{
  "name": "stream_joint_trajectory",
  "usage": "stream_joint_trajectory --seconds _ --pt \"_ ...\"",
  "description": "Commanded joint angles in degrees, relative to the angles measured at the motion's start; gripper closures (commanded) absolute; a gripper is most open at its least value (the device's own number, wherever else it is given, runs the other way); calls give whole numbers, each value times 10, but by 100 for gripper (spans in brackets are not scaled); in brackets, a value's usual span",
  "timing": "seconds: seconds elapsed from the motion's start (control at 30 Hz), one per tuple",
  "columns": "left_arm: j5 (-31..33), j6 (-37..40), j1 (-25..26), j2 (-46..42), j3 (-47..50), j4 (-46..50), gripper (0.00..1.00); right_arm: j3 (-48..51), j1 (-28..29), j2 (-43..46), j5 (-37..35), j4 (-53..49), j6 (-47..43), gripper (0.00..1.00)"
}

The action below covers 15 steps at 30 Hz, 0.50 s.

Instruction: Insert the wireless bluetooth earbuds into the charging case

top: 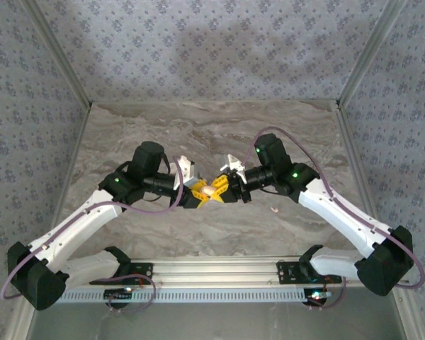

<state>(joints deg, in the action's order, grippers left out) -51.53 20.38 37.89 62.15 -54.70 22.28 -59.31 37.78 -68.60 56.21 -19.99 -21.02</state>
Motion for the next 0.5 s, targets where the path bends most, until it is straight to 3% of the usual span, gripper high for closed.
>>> stream_joint_trajectory --seconds 0.0,0.07,0.2,0.47 --pt "-3 -4 3 -2 -13 -22 73 -15 2 11 -1 0 -5 84" --pt "1 -4 3 -2 -13 -22 76 -14 3 12 -3 0 -4 80" --pt "1 -1 4 -4 -13 -14 77 -8 2 18 -25 8 4 59" --pt "-1 9 6 -5 -7 -6 79 6 -22 42 -87 49 19 57"
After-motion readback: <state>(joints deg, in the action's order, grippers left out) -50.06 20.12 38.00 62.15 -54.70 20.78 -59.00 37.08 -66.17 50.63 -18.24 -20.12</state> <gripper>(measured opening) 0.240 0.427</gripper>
